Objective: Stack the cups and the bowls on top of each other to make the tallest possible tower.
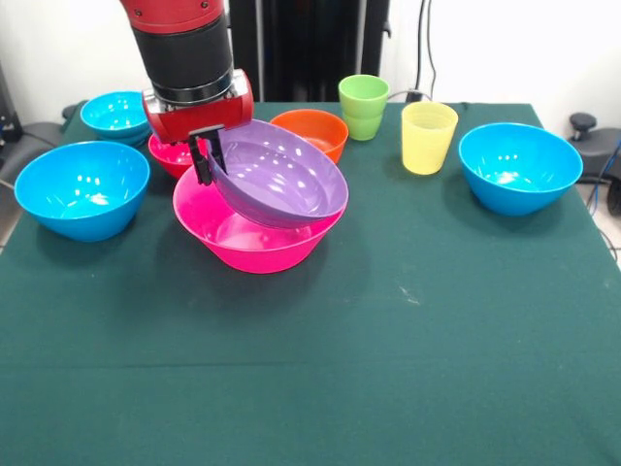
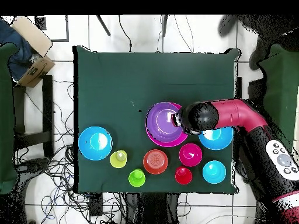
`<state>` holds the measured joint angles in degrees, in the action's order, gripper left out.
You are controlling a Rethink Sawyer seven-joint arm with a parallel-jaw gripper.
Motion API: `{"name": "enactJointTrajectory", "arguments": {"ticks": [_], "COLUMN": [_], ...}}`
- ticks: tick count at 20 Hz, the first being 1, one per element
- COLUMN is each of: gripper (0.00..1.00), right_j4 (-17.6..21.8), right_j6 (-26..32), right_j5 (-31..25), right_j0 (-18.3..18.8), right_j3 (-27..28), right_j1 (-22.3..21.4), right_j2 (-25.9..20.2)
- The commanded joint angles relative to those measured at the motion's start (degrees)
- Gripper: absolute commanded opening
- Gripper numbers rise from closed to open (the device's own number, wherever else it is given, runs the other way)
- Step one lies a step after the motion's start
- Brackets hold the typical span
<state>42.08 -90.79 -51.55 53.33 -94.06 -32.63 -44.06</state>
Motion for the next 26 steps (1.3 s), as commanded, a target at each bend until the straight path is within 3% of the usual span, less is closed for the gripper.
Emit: {"name": "enactJointTrajectory", "arguments": {"ticks": [1,17,26], "gripper": [0.0,0.0,0.0], "right_j4": [2.56,0.89,0.56], "right_j6": [13.93,11.26,12.93], "right_j5": [-1.88,-2.53,-2.4], "right_j0": [-2.0,-5.46,-3.72], "right_j3": [-1.52,0.45,0.4], "right_j1": [-0.64,-0.07,0.79], "right_j2": [-0.58,-0.95,-0.72]}}
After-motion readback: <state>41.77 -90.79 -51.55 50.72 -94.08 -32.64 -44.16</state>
